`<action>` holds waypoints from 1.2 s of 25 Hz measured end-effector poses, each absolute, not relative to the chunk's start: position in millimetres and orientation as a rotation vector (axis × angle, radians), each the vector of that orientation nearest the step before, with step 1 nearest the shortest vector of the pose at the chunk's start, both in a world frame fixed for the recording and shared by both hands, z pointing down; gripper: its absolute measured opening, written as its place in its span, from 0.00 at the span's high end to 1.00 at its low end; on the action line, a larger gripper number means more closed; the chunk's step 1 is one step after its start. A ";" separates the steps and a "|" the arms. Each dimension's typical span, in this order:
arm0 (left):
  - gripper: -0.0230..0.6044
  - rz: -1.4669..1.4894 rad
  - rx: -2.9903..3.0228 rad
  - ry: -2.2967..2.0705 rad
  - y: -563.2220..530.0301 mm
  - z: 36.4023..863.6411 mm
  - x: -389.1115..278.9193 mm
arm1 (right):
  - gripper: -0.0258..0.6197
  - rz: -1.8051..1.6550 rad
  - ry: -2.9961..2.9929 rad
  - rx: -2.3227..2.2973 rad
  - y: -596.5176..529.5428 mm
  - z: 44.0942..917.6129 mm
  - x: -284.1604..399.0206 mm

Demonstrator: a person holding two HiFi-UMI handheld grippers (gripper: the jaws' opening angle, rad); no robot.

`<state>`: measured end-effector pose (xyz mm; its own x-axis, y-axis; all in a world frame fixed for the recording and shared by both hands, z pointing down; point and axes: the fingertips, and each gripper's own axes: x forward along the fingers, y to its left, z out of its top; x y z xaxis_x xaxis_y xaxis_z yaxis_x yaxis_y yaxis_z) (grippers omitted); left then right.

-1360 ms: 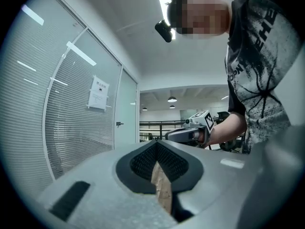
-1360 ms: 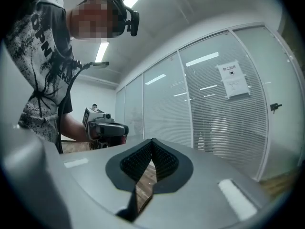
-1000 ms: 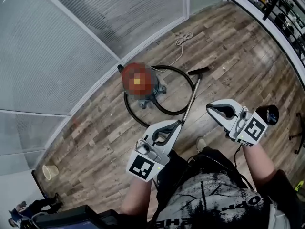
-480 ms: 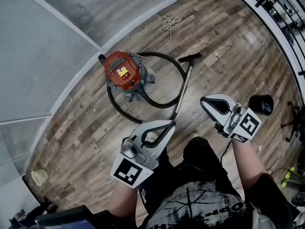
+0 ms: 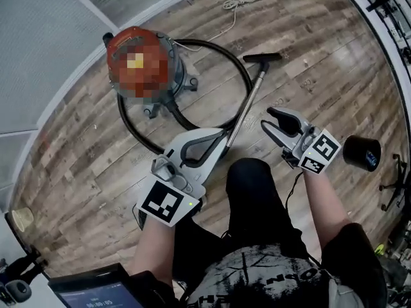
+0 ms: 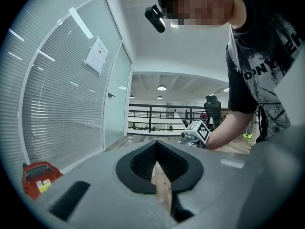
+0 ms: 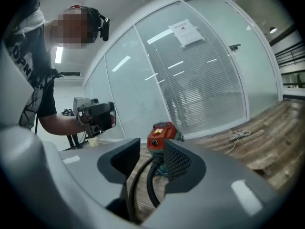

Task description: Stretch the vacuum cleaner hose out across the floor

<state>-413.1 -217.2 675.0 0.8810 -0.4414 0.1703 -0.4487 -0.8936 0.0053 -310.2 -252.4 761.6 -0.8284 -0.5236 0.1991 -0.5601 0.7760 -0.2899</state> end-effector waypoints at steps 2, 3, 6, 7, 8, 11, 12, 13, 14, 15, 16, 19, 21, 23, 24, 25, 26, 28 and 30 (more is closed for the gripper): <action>0.96 0.305 3.018 -0.696 -219.0 722.0 -405.9 | 0.69 0.555 -2.823 0.896 -258.4 830.0 -301.2; 0.96 0.312 3.021 -0.695 -219.2 744.8 -403.9 | 0.67 0.582 -2.797 0.908 -259.7 868.4 -297.5; 0.96 0.361 3.009 -0.719 -217.3 797.8 -401.1 | 0.66 0.732 -2.707 0.957 -263.7 981.6 -285.1; 0.96 0.381 3.006 -0.728 -215.1 807.6 -399.9 | 0.66 0.801 -2.665 0.988 -264.5 1016.0 -278.8; 0.96 0.402 3.003 -0.737 -212.4 814.1 -398.9 | 0.66 0.874 -2.614 1.023 -265.3 1048.7 -271.8; 0.96 0.419 2.990 -0.785 -204.5 821.7 -398.1 | 0.65 1.096 -2.430 1.111 -268.0 1135.4 -251.2; 0.96 0.424 2.986 -0.815 -203.1 824.5 -398.9 | 0.64 1.155 -2.383 1.137 -272.8 1157.9 -246.7; 0.96 0.447 2.982 -0.847 -201.1 829.2 -399.9 | 0.64 1.215 -2.344 1.166 -279.3 1176.2 -244.1; 0.96 0.480 2.975 -0.874 -197.4 835.2 -400.8 | 0.64 1.282 -2.309 1.199 -285.2 1191.0 -242.7; 0.96 0.507 2.964 -0.892 -191.9 840.4 -401.4 | 0.64 1.349 -2.271 1.235 -289.0 1203.3 -241.6; 0.96 0.514 2.950 -0.907 -186.2 842.9 -401.8 | 0.64 1.401 -2.229 1.273 -291.7 1214.6 -239.6; 0.96 0.474 2.931 -0.965 -177.7 838.2 -400.9 | 0.64 1.416 -2.111 1.337 -304.2 1245.4 -226.2; 0.96 0.466 2.928 -0.998 -174.7 836.1 -401.6 | 0.64 1.427 -2.062 1.341 -310.2 1262.6 -220.2; 0.96 0.464 2.910 -1.026 -171.7 838.2 -405.4 | 0.64 1.475 -2.048 1.345 -314.6 1274.9 -221.6; 0.96 0.464 2.896 -1.041 -170.3 840.5 -407.9 | 0.64 1.493 -2.047 1.346 -316.8 1279.6 -224.4; 0.96 0.469 2.883 -1.054 -168.9 843.4 -410.2 | 0.64 1.501 -2.041 1.352 -318.3 1283.9 -226.6; 0.96 0.477 2.873 -1.064 -167.7 846.5 -412.1 | 0.65 1.500 -2.031 1.364 -319.4 1288.1 -227.1; 0.96 0.500 2.858 -1.077 -166.2 853.4 -415.0 | 0.68 1.493 -2.018 1.390 -322.7 1294.2 -226.7; 0.96 0.515 2.845 -1.083 -165.3 859.7 -416.3 | 0.66 1.495 -2.015 1.387 -327.4 1297.5 -230.6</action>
